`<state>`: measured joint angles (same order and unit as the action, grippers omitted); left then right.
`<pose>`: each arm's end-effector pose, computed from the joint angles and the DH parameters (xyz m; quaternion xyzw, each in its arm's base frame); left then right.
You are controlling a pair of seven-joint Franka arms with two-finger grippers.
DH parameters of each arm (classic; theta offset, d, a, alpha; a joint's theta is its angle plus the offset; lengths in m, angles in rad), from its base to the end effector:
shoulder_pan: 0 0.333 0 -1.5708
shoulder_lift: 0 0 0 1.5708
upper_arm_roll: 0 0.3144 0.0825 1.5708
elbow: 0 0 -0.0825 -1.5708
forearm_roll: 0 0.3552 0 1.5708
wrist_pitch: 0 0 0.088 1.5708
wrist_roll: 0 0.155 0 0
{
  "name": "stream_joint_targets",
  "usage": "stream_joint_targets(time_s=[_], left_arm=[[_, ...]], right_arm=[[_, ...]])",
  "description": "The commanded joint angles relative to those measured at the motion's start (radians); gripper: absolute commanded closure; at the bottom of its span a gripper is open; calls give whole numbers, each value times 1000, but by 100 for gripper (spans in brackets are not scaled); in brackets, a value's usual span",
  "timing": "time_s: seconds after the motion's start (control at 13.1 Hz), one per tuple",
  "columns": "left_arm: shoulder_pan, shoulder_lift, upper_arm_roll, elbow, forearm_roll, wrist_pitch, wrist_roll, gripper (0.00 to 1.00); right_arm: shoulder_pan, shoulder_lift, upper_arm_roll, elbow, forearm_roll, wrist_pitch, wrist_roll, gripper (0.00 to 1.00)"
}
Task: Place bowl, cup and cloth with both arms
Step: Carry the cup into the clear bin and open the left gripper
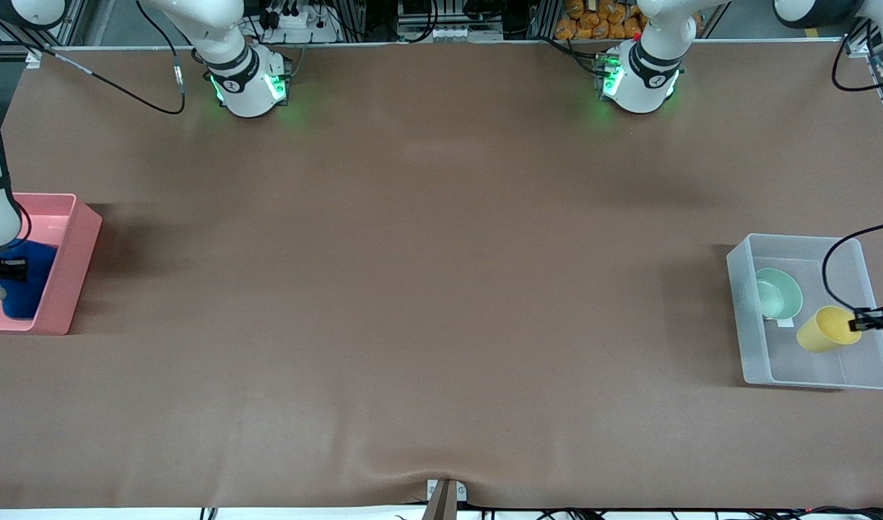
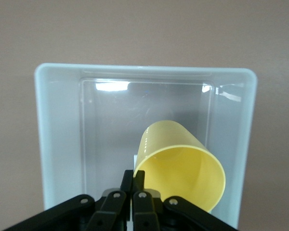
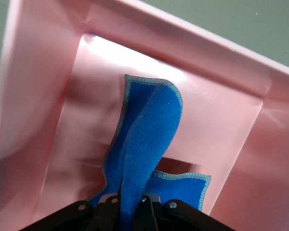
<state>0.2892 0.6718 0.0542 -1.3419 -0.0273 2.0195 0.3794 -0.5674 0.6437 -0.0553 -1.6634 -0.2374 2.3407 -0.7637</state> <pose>0.6675 0.2283 0.2960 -0.9998 0.0181 -0.0016 0.0054 0.5373 -0.3963 0.2076 0.9822 0.1563 -0.0532 0.0895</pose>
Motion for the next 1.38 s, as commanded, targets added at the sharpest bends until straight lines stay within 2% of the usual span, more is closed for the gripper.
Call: stream_joint_targets(time_s=[0.0, 0.08, 0.15, 0.23, 0.46, 0.77, 0.84, 0.99, 1.07, 1.15, 1.3], left_arm=[[-1, 43, 3, 29, -26, 10, 16, 100], [-2, 52, 3, 26, -26, 28, 16, 100], [-2, 66, 1, 26, -31, 44, 16, 100], [-7, 74, 0, 26, -46, 53, 15, 100], [-16, 107, -2, 26, -63, 83, 12, 100], [-16, 141, -2, 30, -62, 133, 18, 98], [-18, 140, -2, 30, -62, 133, 18, 71], [-28, 129, -5, 36, -62, 133, 12, 47], [-30, 118, -1, 36, -59, 122, 12, 36], [-31, 100, 3, 35, -51, 111, 12, 29], [-31, 68, 9, 36, -48, 26, 12, 19]], right_arm=[[-31, 25, 15, 27, 15, 55, -52, 95], [-32, 25, 15, 27, 15, 57, -58, 81], [-31, 24, 15, 27, 13, 55, -60, 27], [-16, 14, 15, 27, 15, 49, -48, 0], [40, -51, 14, 28, 15, -24, -34, 0], [130, -175, 17, 30, 15, -280, 148, 0], [158, -205, 17, 28, 15, -332, 197, 0], [216, -255, 17, 27, 15, -435, 277, 0], [250, -281, 18, 25, 16, -490, 323, 0], [274, -301, 18, 25, 26, -536, 374, 0], [319, -344, 17, 22, 102, -596, 432, 0]])
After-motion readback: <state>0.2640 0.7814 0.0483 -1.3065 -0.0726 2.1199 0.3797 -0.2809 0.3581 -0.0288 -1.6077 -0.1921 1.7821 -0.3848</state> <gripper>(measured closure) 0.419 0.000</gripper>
